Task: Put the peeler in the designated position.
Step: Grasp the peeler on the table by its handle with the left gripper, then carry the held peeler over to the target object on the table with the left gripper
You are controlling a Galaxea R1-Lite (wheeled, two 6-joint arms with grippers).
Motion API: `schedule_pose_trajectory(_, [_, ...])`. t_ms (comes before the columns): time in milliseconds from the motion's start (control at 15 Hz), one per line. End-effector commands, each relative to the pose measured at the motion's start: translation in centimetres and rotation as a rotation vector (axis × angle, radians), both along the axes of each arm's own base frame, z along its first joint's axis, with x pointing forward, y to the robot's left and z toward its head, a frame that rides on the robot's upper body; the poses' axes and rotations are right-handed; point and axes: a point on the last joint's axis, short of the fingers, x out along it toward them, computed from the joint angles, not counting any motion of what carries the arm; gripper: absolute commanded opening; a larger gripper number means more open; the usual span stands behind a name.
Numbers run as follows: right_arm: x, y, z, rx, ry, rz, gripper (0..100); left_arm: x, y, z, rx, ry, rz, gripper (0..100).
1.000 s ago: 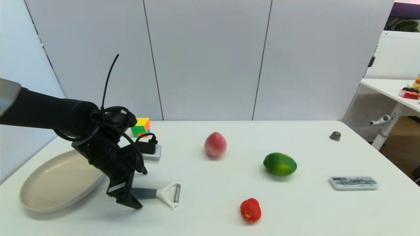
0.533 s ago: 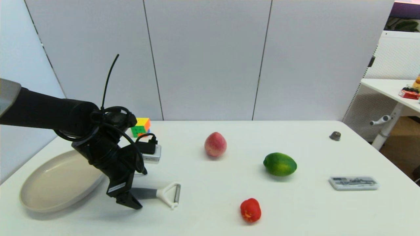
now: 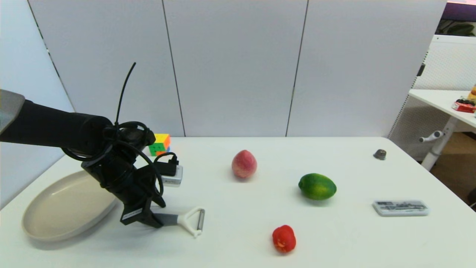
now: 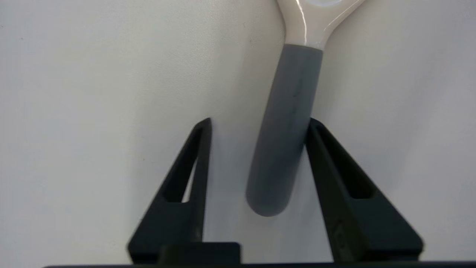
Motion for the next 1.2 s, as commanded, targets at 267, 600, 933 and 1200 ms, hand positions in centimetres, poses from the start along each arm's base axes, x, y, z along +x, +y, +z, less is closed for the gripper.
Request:
schedule_pose_trajectory(267, [0.0, 0.0, 0.0, 0.000, 0.003, 0.001, 100, -0.3, 0.0, 0.1, 0.000, 0.002, -0.011, 0])
schedule_pose_trajectory(600, [0.0, 0.0, 0.0, 0.000, 0.003, 0.001, 100, -0.5, 2.0, 3.0, -0.008, -0.104, 0.057, 0])
schedule_pose_trajectory(933, [0.0, 0.0, 0.0, 0.000, 0.003, 0.001, 100, 2.3, 8.6, 8.8, 0.021, -0.364, 0.288, 0])
schedule_pose_trajectory(1200, [0.0, 0.0, 0.0, 0.000, 0.003, -0.001, 100, 4.6, 14.2, 10.6, 0.090, -0.468, 0.458, 0])
